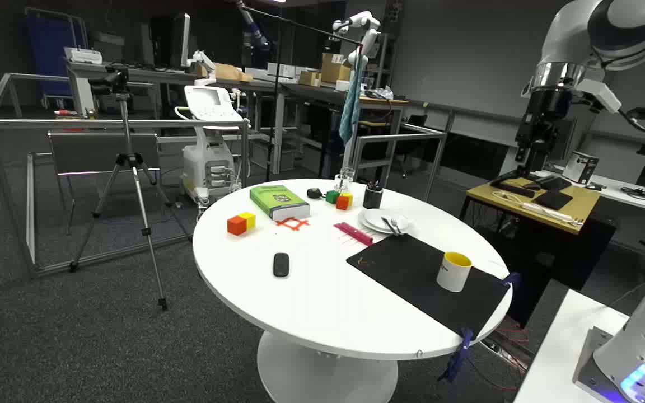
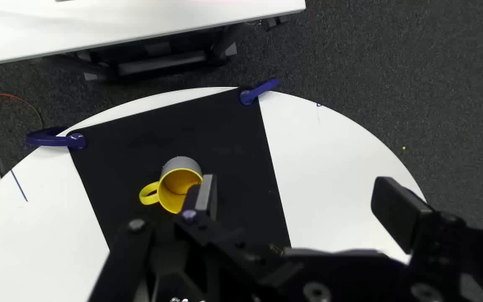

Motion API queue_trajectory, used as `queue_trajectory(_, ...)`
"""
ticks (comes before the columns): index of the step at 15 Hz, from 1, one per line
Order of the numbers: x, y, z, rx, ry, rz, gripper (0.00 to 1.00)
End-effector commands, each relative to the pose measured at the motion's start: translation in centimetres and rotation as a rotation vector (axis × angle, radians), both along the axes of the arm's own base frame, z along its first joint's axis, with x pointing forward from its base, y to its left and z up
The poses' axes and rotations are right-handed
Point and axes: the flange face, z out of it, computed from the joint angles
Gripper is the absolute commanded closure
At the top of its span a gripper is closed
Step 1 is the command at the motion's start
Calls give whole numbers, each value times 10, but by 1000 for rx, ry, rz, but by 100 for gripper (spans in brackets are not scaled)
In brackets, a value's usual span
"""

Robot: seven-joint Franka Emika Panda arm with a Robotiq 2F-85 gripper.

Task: Move the white mug to the left of the black mat

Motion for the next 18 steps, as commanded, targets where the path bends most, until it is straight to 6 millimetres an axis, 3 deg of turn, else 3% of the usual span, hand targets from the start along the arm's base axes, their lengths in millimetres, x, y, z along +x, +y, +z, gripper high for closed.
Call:
queue_trajectory(1,0,0,1,0,1,0,0)
queue_trajectory(15,0,0,1,0,0,0,0)
queue_trajectory(18,0,-2,-1,-15,-43,80,0)
